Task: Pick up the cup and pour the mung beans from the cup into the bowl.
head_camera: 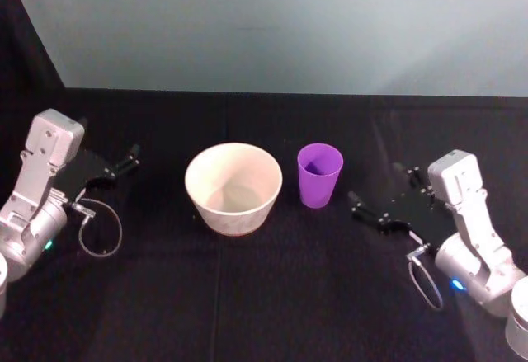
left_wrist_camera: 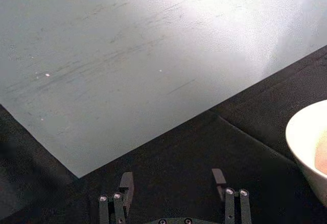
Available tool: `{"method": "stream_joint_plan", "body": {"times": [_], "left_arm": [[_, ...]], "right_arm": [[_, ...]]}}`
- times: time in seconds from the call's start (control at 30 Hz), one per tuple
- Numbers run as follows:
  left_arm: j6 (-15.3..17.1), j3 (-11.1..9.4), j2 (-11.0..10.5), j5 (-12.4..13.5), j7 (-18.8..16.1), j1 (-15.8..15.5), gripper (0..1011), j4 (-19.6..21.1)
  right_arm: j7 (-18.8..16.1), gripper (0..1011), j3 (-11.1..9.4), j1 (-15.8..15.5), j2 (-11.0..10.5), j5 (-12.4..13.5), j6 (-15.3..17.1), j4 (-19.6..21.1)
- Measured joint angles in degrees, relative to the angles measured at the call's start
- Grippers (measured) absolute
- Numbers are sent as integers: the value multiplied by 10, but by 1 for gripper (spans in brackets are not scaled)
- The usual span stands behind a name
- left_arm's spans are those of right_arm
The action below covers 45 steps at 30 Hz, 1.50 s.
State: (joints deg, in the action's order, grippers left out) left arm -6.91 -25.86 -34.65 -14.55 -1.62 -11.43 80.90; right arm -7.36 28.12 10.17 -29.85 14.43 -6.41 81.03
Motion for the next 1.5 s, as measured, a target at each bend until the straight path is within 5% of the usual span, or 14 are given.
{"method": "stream_joint_plan", "body": {"times": [0.73,1.5], "left_arm": [[0,0,0,0,0,0,1000,0],[0,0,0,0,0,0,1000,0]], "right_arm": [[-107,1003,-1,49,81,41,-42,-94],[-131,1003,-14,86,134,21,-48,-163]]}}
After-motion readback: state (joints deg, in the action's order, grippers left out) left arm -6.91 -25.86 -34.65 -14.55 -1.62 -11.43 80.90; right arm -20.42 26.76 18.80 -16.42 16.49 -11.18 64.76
